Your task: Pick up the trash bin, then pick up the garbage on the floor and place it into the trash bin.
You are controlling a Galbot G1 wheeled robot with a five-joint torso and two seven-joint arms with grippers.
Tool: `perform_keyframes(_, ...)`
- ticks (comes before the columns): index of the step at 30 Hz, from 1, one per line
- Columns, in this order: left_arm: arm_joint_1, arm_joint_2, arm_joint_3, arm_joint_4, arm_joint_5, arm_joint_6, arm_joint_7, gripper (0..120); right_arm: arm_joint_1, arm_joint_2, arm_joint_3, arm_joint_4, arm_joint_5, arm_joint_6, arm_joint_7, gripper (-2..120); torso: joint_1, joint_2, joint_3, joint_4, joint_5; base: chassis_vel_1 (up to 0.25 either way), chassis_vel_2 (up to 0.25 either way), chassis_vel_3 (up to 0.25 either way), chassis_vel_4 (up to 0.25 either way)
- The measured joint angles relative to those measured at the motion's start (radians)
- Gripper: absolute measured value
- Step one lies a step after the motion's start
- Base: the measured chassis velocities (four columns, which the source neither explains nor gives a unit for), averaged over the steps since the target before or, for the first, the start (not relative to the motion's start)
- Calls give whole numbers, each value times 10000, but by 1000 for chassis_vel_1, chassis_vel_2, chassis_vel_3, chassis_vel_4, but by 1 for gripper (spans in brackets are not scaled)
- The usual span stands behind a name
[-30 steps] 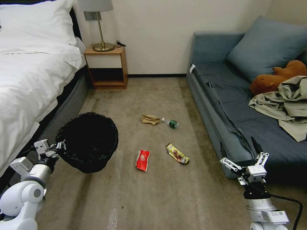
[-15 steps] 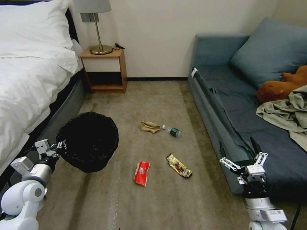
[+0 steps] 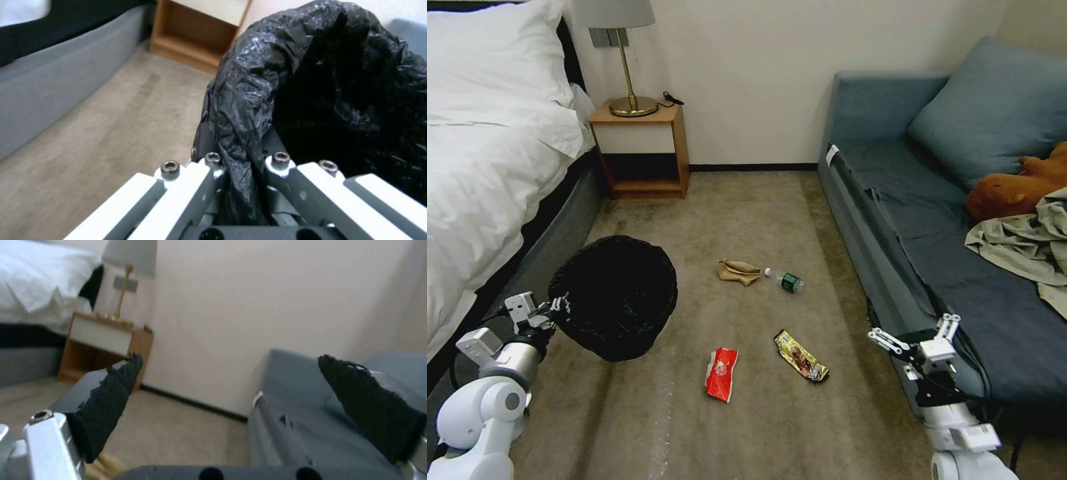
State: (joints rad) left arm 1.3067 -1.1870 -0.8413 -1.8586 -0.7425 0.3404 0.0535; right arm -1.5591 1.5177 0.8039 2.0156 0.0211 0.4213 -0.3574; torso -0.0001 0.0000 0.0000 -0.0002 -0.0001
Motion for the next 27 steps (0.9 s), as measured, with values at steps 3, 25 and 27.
perform_keyframes(3,-102,39,216,4,45,-19,-19,4,318,-725,-298,-357,127,-551,181,100,1,0,0,-2,3,0,0,0,0)
perform_keyframes(25,232,45,-431,-674,-438,-132,-120,4,6089,-6742,-8469,-3857,7622,-5781,3857,100,1,0,1,3,8,0,0,0,0)
perform_keyframes(27,326,158,-679,-698,-618,-106,-76,4,7244,-6727,-9624,-4878,8532,-6382,3933,100,1,-1,2,2,1,0,0,0,0)
